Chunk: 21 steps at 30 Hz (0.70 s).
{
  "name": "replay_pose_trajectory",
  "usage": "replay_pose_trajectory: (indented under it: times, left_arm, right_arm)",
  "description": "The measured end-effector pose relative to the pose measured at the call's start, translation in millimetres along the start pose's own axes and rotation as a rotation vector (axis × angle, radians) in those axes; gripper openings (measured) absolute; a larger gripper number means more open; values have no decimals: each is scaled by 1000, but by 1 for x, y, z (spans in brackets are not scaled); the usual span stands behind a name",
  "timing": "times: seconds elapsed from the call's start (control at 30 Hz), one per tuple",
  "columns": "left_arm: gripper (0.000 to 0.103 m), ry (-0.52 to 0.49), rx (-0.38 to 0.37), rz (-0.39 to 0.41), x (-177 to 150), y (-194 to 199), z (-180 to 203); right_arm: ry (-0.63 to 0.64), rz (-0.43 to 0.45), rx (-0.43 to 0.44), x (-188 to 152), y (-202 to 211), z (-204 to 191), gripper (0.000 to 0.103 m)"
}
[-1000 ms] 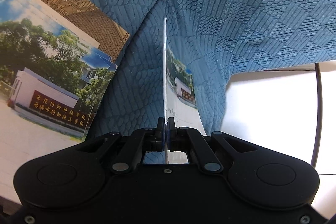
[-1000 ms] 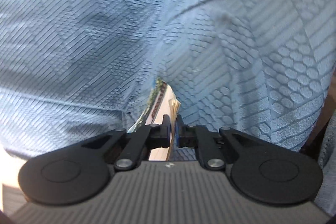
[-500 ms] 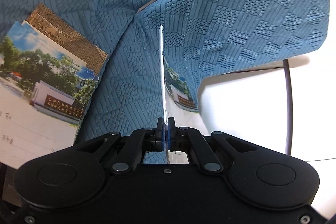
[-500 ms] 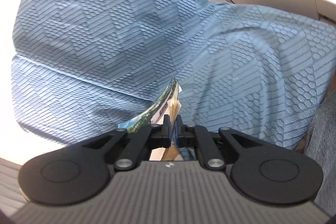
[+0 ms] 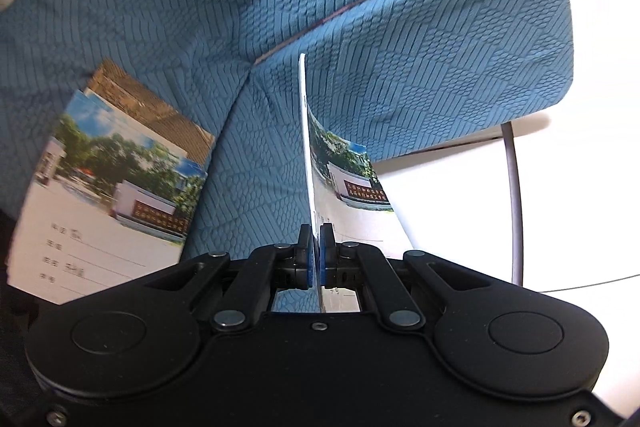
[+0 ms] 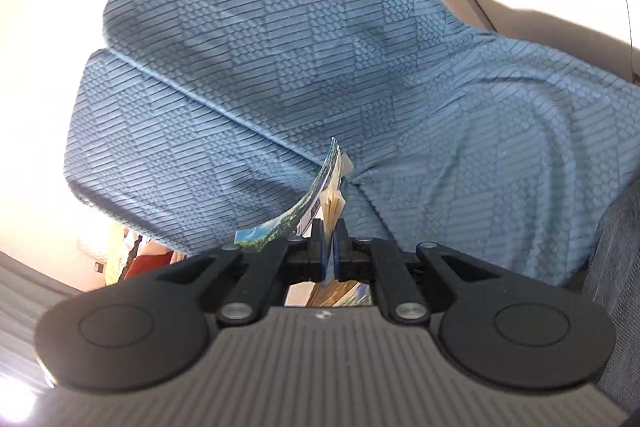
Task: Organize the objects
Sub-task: 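Carry both held photo form cards toward the book stack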
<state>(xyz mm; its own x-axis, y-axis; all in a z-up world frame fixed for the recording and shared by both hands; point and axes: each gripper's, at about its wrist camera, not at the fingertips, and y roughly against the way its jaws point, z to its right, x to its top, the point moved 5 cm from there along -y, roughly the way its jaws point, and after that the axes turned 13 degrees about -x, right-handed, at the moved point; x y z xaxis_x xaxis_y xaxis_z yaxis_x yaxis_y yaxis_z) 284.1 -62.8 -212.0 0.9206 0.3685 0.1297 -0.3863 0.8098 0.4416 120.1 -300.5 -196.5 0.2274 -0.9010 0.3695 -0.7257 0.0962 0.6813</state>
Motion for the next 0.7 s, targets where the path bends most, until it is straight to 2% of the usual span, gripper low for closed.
replay_pose_trajectory:
  times: [0.23, 0.4, 0.7]
  left_arm:
    - [2, 12, -11, 25, 4, 38, -15]
    - [2, -47, 28, 77, -2, 63, -28]
    - [3, -72, 93, 130, -11, 90, -81]
  right_arm:
    - [63, -7, 8, -26, 7, -26, 6]
    - [124, -19, 31, -49, 6, -39, 6]
    - [241, -44, 43, -97, -16, -40, 6]
